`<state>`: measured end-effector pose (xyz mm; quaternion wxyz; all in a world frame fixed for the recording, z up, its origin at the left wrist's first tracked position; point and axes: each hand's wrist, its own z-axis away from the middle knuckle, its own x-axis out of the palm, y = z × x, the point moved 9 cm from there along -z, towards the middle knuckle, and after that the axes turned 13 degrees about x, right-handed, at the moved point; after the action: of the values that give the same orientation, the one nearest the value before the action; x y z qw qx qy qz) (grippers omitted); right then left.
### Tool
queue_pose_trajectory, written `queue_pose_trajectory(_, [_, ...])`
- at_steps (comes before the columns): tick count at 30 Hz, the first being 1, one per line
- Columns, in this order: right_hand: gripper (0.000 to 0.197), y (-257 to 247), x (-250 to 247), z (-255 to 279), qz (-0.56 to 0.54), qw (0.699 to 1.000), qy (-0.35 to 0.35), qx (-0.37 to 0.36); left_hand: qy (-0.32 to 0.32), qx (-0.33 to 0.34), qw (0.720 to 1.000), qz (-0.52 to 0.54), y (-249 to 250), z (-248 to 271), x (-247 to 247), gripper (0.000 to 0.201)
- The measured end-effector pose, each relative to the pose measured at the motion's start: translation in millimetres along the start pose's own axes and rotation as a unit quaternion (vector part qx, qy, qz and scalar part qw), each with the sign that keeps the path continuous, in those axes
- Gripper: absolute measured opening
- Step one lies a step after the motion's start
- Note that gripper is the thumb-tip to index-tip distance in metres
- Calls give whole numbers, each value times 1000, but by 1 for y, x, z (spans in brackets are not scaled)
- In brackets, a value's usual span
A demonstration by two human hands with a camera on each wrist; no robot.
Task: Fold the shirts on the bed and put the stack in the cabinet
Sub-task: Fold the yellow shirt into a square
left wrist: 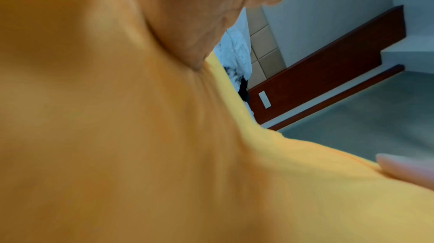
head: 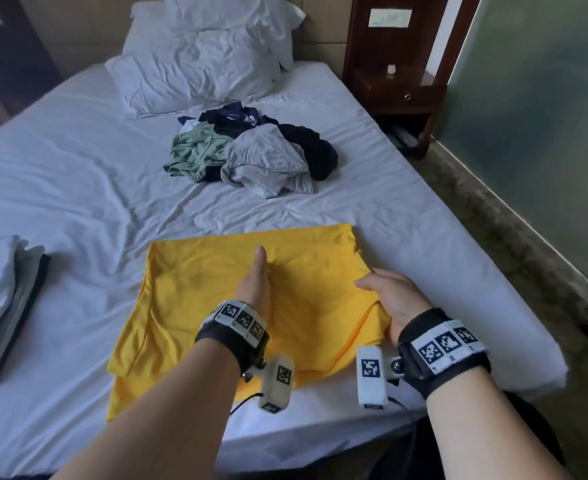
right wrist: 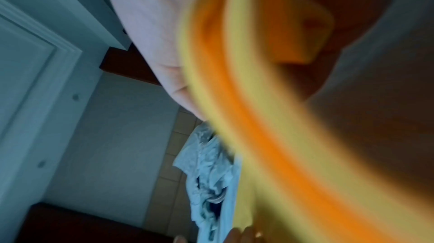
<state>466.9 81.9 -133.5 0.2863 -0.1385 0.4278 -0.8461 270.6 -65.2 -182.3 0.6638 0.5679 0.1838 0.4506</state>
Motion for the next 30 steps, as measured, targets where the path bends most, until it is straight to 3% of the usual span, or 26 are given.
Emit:
queue_pose_trajectory(2, [17, -27, 29, 14, -7, 999, -32, -29, -15, -6, 1000, 5, 28, 0, -8, 89])
queue_pose_trajectory(4, [14, -51, 73, 23, 19, 996, -53, -64, -23, -14, 1000, -11, 61, 7, -31, 69])
queue_pose_trajectory(8, [49, -62, 211, 43, 188, 965, -131, -125, -30, -30, 998, -48, 102, 29, -107, 70])
queue_pose_trajectory(10, [49, -37, 278, 56, 308, 923, -179, -142, -15, -69, 994, -84, 96, 43, -150, 72])
queue_pose_trajectory(12, [65, 2, 315, 58, 390, 895, -188, -107, 1, -113, 985, -133, 79, 58, -184, 76])
queue_pose_trajectory(14, [67, 34, 325, 55, 408, 890, -191, -74, 6, -126, 966, -228, 63, 61, -213, 71])
queue_pose_trajectory(16, [61, 48, 316, 43, 421, 890, -166, -59, 30, -91, 947, -308, 64, 55, -229, 34])
queue_pose_trajectory(18, [57, 44, 300, 32, 420, 895, -135, -62, 38, -76, 941, -328, 69, 46, -233, 17])
queue_pose_trajectory(23, [49, 16, 279, 16, 423, 900, -56, -84, 7, -135, 938, -320, 74, 50, -241, 21])
queue_pose_trajectory(27, [72, 33, 293, 23, 534, 837, -81, -85, -8, -140, 934, -328, 77, 58, -253, 20])
queue_pose_trajectory(30, [89, 39, 297, 19, 574, 810, -87, -90, 37, -88, 915, -391, 95, 58, -259, 17])
